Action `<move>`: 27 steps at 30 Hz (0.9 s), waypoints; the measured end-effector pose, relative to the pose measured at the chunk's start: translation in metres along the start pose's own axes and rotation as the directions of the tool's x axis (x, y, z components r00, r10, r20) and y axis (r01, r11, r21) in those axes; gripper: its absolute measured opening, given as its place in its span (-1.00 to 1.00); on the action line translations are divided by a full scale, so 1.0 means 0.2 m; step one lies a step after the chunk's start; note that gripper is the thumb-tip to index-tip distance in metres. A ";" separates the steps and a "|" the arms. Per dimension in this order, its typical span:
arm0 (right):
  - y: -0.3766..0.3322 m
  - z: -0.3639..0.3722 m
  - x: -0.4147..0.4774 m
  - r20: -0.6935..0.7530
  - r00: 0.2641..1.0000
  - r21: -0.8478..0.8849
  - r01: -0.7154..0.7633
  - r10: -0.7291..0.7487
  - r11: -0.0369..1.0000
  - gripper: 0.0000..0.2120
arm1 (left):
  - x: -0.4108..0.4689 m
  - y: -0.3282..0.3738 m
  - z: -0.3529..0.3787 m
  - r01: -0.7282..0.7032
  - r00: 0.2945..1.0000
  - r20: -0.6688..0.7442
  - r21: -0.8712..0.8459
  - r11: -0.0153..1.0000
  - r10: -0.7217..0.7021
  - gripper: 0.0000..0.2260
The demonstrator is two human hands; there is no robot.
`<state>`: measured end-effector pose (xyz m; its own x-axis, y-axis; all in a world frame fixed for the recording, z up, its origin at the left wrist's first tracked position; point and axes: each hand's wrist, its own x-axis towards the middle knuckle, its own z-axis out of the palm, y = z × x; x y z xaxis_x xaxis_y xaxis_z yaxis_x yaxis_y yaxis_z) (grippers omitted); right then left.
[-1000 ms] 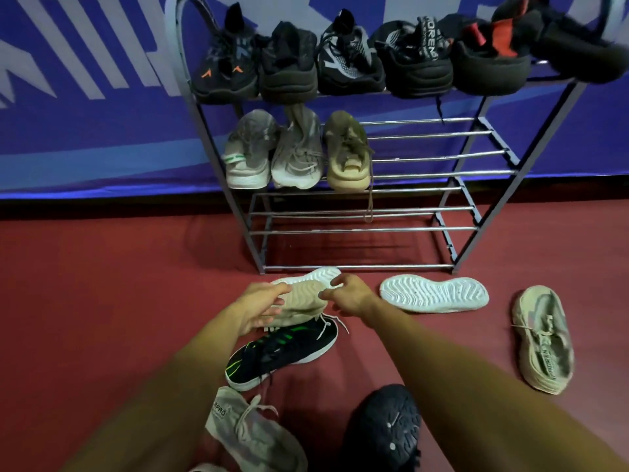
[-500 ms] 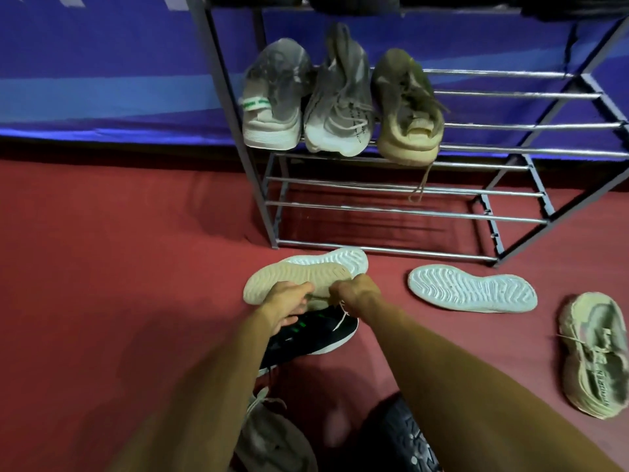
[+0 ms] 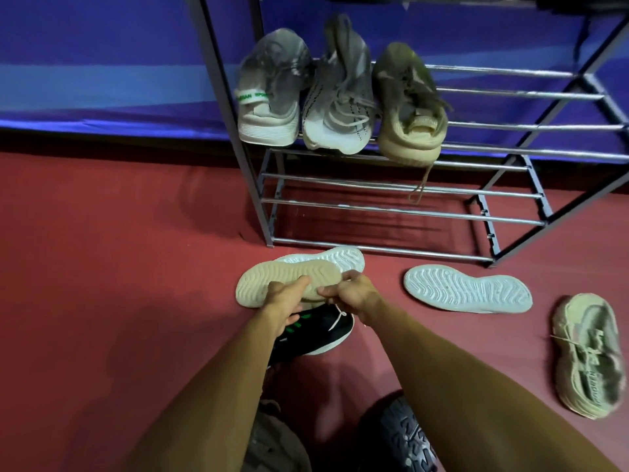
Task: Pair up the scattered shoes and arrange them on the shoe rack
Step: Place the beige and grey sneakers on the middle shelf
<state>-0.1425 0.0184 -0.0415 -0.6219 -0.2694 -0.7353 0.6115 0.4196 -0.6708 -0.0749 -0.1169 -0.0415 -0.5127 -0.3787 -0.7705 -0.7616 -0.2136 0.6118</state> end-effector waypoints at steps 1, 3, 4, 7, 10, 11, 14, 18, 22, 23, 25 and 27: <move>-0.02 -0.01 -0.04 0.030 0.999 -0.022 0.039 -0.038 0.999 -0.59 | -0.03 0.01 0.01 0.016 1.000 0.000 -0.043 0.999 -0.016 -0.47; -0.04 -0.02 -0.11 0.065 0.990 -0.010 0.126 -0.125 0.992 -0.58 | -0.10 0.02 0.04 0.038 0.999 0.013 -0.140 0.989 -0.037 -0.43; -0.05 -0.03 -0.14 0.075 0.984 0.016 0.158 -0.159 0.987 -0.58 | -0.14 0.02 0.05 0.042 0.999 0.022 -0.174 0.984 -0.038 -0.42; -0.08 -0.08 -0.28 0.124 0.962 -0.026 0.249 -0.244 0.968 -0.60 | -0.25 0.02 0.06 0.057 0.997 0.057 -0.216 0.975 -0.046 -0.47; -0.10 -0.15 -0.43 0.172 0.943 -0.069 0.299 -0.284 0.952 -0.60 | -0.37 0.00 0.05 0.139 0.983 0.152 -0.264 0.954 -0.101 -0.51; -0.09 -0.17 -0.48 0.182 0.938 -0.077 0.312 -0.294 0.947 -0.60 | -0.41 0.00 0.04 0.164 0.976 0.187 -0.288 0.943 -0.113 -0.50; -0.09 -0.25 -0.64 0.204 0.923 -0.075 0.347 -0.326 0.935 -0.60 | -0.53 0.02 0.05 0.198 0.959 0.260 -0.323 0.926 -0.115 -0.38; -0.08 -0.38 -0.84 0.198 0.896 -0.103 0.423 -0.398 0.900 -0.58 | -0.67 0.10 0.11 0.186 0.934 0.346 -0.244 0.952 -0.094 -0.20; -0.05 -0.52 -1.00 0.239 0.875 -0.087 0.452 -0.422 0.888 -0.57 | -0.82 0.14 0.22 0.125 0.915 0.400 -0.168 0.978 -0.049 -0.32; -0.05 -0.55 -1.03 0.254 0.880 -0.085 0.434 -0.402 0.897 -0.58 | -0.85 0.14 0.25 0.113 0.911 0.412 -0.179 0.977 -0.030 -0.36; -0.03 -0.63 -1.08 0.291 0.891 -0.045 0.378 -0.349 0.925 -0.63 | -0.90 0.14 0.29 0.085 0.902 0.432 -0.202 0.976 0.010 -0.44; 0.01 -0.71 -1.12 0.280 0.900 0.047 0.335 -0.334 0.941 -0.68 | -0.95 0.15 0.32 0.056 0.886 0.461 -0.208 0.977 0.047 -0.45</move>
<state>-0.0716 0.2017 0.1350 -0.6266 -0.6256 -0.4647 0.3903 0.2642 -0.8820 -0.0255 0.0064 0.1108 -0.6730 0.0697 -0.7363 -0.6903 -0.4169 0.5914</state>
